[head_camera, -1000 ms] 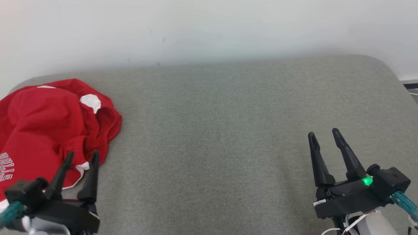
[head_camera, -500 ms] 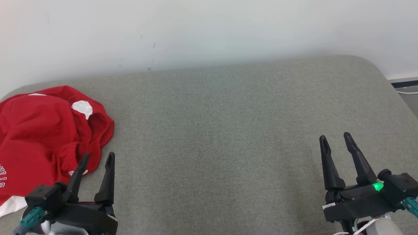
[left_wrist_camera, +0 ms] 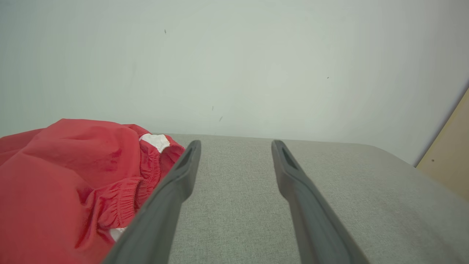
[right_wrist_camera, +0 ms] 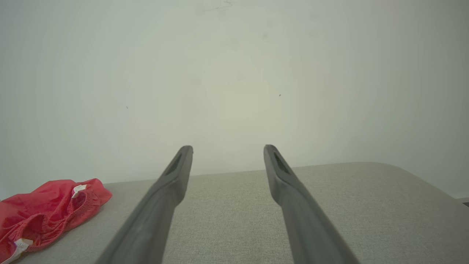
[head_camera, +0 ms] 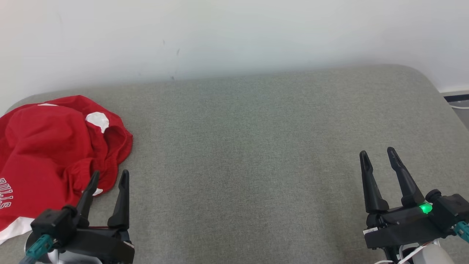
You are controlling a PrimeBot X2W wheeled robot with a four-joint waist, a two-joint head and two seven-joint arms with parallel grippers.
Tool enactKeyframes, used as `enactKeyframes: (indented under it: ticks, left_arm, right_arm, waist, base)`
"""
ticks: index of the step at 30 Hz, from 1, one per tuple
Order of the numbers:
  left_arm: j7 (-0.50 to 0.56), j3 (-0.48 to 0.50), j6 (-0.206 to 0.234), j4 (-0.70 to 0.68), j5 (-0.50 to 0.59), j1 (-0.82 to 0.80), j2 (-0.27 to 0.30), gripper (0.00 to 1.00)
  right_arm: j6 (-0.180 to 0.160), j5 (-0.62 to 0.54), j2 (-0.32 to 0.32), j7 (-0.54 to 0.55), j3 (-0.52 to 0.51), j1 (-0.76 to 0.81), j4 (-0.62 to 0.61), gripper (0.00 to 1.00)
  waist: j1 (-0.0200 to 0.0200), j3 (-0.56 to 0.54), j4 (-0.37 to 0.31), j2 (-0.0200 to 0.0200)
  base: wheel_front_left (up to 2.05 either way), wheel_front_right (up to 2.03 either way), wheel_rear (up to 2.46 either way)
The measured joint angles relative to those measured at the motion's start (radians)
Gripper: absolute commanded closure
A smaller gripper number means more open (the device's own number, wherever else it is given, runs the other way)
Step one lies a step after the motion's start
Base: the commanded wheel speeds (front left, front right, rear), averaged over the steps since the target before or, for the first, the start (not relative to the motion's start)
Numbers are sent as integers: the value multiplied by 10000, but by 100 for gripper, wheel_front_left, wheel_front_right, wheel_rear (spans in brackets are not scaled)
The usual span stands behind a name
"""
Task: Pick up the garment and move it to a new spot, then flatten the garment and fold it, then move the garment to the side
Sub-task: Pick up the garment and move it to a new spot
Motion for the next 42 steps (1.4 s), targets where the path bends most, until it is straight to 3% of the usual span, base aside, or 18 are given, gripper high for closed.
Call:
enactKeyframes:
  ticks: [16, 42]
  left_arm:
    - [0, 27, -196, 230, 570, -31, -322, 0]
    - [0, 560, -362, 648, 874, -16, -514, 0]
  right_arm:
    - [27, 2, -82, 0, 127, 90, -63, 0]
    - [29, 362, 130, 0, 965, 175, 221, 0]
  waist:
    - [0, 40, 952, 0]
    - [0, -132, 4158, 0]
  base:
    - [0, 0, 0]
    - [0, 0, 0]
